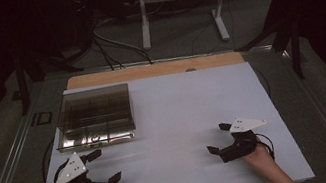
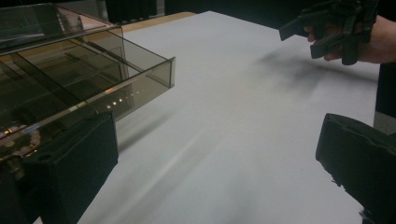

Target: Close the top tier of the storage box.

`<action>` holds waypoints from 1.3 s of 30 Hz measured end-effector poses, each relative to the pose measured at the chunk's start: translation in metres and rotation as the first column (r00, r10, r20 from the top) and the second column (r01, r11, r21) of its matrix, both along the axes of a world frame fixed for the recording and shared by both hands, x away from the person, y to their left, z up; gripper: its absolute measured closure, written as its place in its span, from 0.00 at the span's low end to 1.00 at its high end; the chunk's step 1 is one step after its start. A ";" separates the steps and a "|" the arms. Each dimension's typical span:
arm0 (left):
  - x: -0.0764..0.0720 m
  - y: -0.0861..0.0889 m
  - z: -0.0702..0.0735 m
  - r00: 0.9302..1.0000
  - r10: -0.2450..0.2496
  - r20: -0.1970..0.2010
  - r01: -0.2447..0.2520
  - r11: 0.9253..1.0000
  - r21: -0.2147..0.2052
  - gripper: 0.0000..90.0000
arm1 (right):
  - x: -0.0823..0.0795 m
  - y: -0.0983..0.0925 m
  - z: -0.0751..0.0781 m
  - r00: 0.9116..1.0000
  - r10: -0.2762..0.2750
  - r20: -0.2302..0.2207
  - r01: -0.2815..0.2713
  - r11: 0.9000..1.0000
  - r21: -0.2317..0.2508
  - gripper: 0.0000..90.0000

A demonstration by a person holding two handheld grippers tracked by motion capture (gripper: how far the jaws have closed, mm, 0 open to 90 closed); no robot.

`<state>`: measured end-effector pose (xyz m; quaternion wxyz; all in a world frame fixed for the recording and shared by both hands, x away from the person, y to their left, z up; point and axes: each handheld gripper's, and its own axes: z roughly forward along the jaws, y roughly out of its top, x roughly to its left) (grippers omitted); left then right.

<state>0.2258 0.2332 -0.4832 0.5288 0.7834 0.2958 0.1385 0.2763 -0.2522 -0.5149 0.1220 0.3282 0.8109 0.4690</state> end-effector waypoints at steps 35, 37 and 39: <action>0.011 0.017 0.006 0.915 0.398 0.057 -0.401 0.915 0.043 0.00 | 0.000 0.000 0.000 1.000 0.007 -0.003 -0.007 1.000 0.007 0.04; 0.012 0.019 0.005 0.905 0.423 0.050 -0.425 0.904 0.047 0.00 | 0.000 0.000 0.000 1.000 0.006 -0.002 -0.006 1.000 0.008 0.04; 0.013 0.020 0.003 0.898 0.439 0.019 -0.439 0.897 0.042 0.00 | 0.000 0.000 0.000 1.000 0.006 -0.003 -0.006 1.000 0.010 0.04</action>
